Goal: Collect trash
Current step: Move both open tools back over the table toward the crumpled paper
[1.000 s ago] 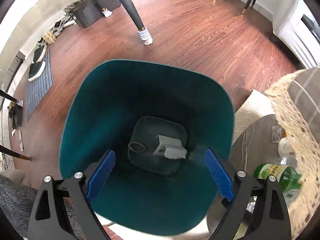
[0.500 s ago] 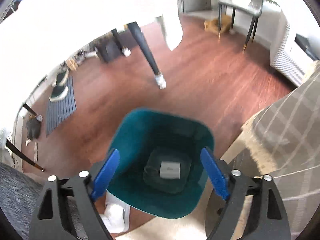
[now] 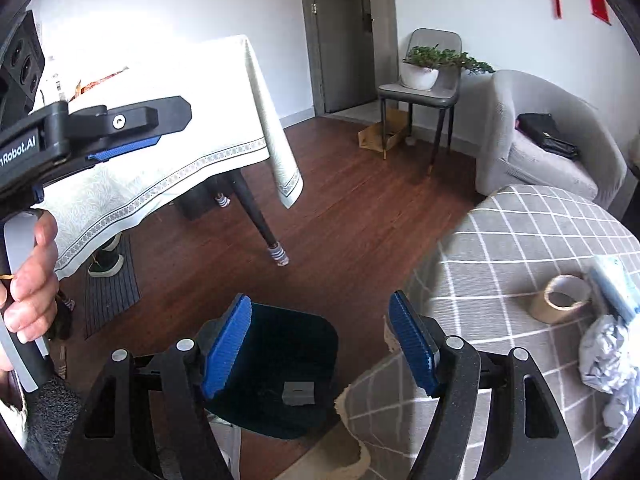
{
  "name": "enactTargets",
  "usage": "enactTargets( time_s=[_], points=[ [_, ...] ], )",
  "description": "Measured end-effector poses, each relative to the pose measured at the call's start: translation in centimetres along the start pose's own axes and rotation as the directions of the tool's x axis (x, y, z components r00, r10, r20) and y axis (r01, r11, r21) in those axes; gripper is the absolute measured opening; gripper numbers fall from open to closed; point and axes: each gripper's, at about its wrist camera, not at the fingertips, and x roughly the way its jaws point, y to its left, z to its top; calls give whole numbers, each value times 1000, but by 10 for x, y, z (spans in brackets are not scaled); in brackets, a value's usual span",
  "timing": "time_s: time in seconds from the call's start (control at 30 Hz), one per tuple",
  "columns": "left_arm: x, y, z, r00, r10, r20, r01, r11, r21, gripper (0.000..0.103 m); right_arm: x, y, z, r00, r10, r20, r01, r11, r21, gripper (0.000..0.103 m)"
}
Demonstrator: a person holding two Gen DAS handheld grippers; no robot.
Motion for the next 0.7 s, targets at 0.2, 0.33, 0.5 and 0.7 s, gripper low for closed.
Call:
enactTargets(
  time_s=[0.2,0.33,0.5,0.7],
  points=[
    [12,-48,-7,998,-50,-24,52,997,60,81,-33,-35,-9,997,-68,39,67,997,36,72],
    [19,-79,-13,996,-78,-41,81,992,99,82,-51,-59,-23,993,-107,49,103,992,76,73],
    [24,-112,-21,992,-112,-57,119,983,137,84,-77,-89,-41,983,-174,64,166,979,115,76],
    [33,-144,-31,983,-158,-90,170,975,141,84,-105,-113,-63,966,-239,97,221,961,169,90]
  ],
)
